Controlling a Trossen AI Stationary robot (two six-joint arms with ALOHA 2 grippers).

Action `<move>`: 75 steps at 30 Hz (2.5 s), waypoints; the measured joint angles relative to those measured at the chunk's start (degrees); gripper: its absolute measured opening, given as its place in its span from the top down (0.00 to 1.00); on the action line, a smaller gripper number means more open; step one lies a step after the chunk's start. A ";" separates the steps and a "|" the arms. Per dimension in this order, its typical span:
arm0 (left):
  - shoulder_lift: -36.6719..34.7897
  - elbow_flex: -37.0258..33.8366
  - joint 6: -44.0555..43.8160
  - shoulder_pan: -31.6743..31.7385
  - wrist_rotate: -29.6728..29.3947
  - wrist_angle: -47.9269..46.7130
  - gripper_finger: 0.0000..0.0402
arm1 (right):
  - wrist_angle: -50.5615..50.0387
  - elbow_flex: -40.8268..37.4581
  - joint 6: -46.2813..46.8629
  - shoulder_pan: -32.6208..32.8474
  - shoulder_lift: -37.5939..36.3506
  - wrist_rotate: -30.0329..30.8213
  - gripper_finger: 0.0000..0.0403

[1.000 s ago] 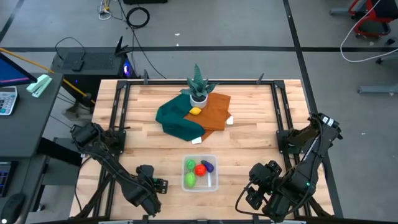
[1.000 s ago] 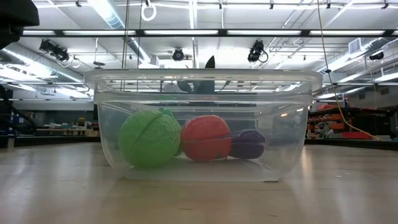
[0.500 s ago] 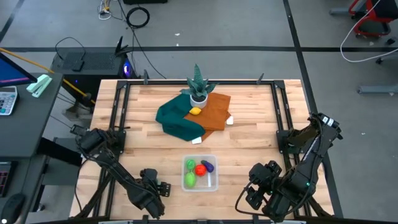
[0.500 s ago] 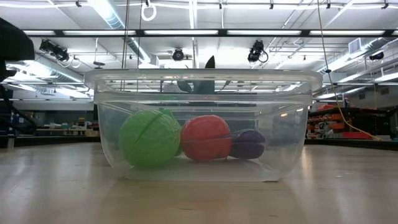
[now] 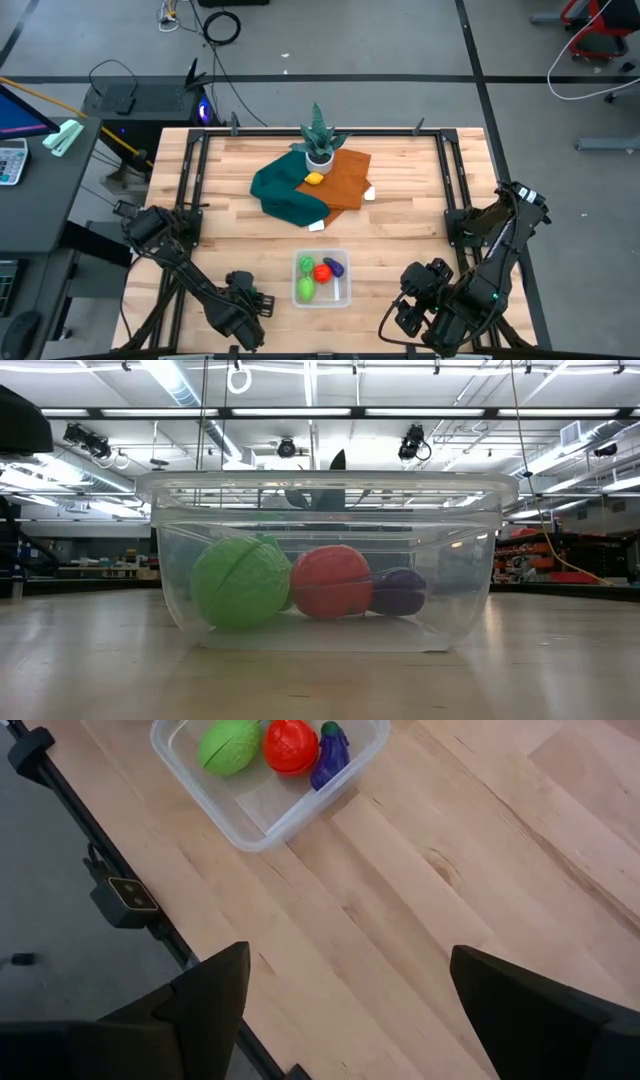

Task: Pick and placing Produce into tupperware
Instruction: Put the green bell pepper into the transparent bin

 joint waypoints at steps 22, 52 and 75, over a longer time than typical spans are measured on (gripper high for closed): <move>-0.04 5.75 3.01 -0.02 -5.67 -6.85 0.60 | 0.02 0.00 0.07 -0.01 0.00 0.00 0.23; -0.09 23.87 47.96 15.94 -15.25 5.82 0.61 | 0.02 0.00 0.96 0.00 0.00 0.03 0.23; 4.10 23.37 56.38 18.75 -6.94 8.99 0.62 | -0.04 0.00 3.36 0.02 -0.02 -0.16 0.23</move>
